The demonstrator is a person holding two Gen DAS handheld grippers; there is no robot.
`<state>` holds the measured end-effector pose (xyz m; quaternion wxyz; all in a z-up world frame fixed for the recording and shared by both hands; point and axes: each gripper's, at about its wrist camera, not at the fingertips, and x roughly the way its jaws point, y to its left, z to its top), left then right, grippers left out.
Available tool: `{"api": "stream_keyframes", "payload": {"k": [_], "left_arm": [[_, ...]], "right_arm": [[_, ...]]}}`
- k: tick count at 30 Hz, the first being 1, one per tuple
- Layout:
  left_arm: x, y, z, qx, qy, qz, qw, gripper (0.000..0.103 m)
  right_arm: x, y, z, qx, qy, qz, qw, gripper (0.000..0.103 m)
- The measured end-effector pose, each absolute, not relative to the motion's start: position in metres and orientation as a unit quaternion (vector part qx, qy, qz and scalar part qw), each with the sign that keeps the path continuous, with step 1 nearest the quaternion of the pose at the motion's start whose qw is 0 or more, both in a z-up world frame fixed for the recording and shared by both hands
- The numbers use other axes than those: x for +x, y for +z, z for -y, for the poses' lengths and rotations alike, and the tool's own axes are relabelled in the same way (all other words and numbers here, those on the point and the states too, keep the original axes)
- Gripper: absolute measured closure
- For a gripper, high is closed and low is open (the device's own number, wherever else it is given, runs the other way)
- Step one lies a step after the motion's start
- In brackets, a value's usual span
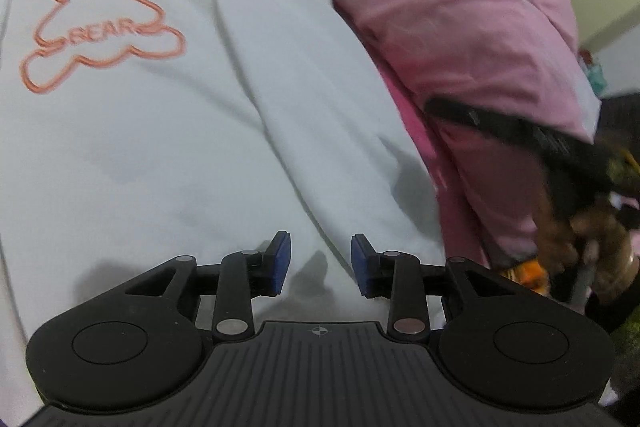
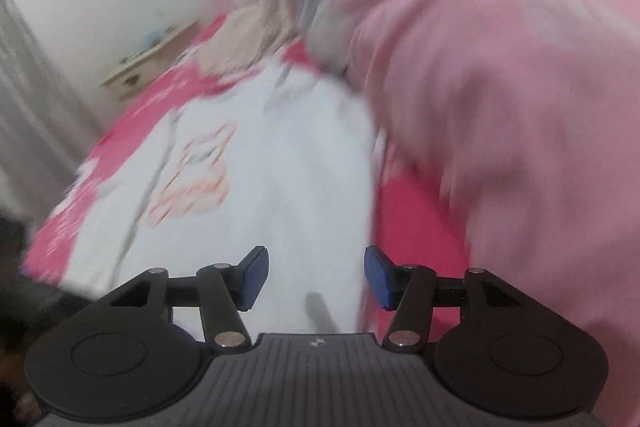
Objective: Fold clothes
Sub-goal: 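Pinch the sweatshirt edge with the right gripper while the left gripper pinches the hem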
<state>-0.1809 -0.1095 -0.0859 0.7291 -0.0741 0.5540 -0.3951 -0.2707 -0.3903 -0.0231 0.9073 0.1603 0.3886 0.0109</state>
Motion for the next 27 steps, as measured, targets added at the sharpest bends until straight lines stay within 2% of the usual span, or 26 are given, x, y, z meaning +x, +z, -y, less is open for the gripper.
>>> {"api": "stream_keyframes", "payload": {"k": [7, 13, 14, 16, 17, 18, 23, 27], "left_arm": [[-0.165, -0.091, 0.097, -0.084, -0.382, -0.554, 0.735, 0.069], [-0.147, -0.098, 0.091, -0.095, -0.383, -0.556, 0.731, 0.069], [-0.143, -0.097, 0.091, -0.098, -0.384, -0.554, 0.732, 0.069], [-0.131, -0.094, 0.091, -0.102, -0.386, -0.543, 0.739, 0.069], [-0.124, -0.091, 0.092, -0.103, -0.387, -0.535, 0.744, 0.069], [-0.117, -0.088, 0.093, -0.103, -0.387, -0.527, 0.749, 0.069], [-0.069, -0.071, 0.110, -0.115, -0.399, -0.495, 0.763, 0.068], [-0.041, -0.058, 0.135, -0.109, -0.423, -0.467, 0.769, 0.057]], "right_arm": [[-0.181, -0.086, 0.393, 0.207, -0.084, -0.386, 0.895, 0.047], [-0.161, -0.114, 0.394, 0.204, -0.111, -0.350, 0.907, 0.044], [-0.160, -0.115, 0.394, 0.199, -0.106, -0.351, 0.909, 0.049], [-0.163, -0.111, 0.395, 0.193, -0.096, -0.351, 0.911, 0.068], [-0.165, -0.109, 0.396, 0.190, -0.091, -0.351, 0.912, 0.085], [-0.167, -0.107, 0.396, 0.187, -0.086, -0.351, 0.914, 0.091], [-0.178, -0.086, 0.360, 0.084, -0.048, -0.319, 0.943, 0.095], [-0.186, -0.083, 0.304, -0.081, 0.017, -0.291, 0.953, 0.095]]}}
